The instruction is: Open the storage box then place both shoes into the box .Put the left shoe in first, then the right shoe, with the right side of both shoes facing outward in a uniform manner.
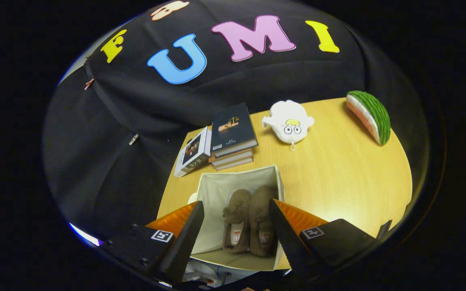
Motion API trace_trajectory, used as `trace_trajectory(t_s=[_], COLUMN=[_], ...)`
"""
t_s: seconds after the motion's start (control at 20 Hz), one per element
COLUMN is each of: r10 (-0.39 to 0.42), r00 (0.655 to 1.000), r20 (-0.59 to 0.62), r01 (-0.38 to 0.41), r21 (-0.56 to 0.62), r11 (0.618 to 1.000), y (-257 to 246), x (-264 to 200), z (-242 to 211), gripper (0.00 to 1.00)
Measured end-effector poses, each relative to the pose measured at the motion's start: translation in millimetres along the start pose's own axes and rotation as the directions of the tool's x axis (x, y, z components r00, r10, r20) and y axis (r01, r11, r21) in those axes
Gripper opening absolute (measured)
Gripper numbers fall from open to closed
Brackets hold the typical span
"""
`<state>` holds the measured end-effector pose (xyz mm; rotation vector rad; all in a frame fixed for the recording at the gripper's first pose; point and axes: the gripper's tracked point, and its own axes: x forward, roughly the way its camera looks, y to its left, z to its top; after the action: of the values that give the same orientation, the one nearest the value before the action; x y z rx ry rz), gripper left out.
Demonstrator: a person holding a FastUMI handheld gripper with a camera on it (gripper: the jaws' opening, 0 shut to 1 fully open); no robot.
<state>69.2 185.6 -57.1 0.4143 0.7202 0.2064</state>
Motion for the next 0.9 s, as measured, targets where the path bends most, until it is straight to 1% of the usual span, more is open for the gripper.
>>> trace_trajectory(t_s=[0.1, 0.2, 0.3, 0.4, 0.45, 0.5, 0.65, 0.8, 0.9], r10=[-0.002, -0.036, -0.059, -0.055, -0.049, -0.037, -0.015, 0.005, 0.014], r00=[0.998, 0.990, 0.978, 0.963, 0.952, 0.938, 0.879, 0.815, 0.781], r20=[0.068, 0.134, 0.200, 0.265, 0.302, 0.345, 0.477, 0.579, 0.625], r01=[0.003, 0.042, 0.075, 0.086, 0.089, 0.088, 0.118, 0.159, 0.192], r21=[-0.017, -0.046, -0.077, -0.107, -0.119, -0.133, -0.186, -0.232, -0.262], r11=[1.000, 0.998, 0.994, 0.990, 0.989, 0.987, 0.975, 0.960, 0.946], y=[-10, -30, -46, -56, -56, -59, -74, -88, -98], x=[-15, -27, -44, -59, -82, -92, -126, -158, -174], z=[22, 44, 61, 83, 93, 106, 138, 161, 170], gripper=[0.98, 0.98, 0.98, 0.98, 0.98, 0.98, 0.98, 0.98, 0.98])
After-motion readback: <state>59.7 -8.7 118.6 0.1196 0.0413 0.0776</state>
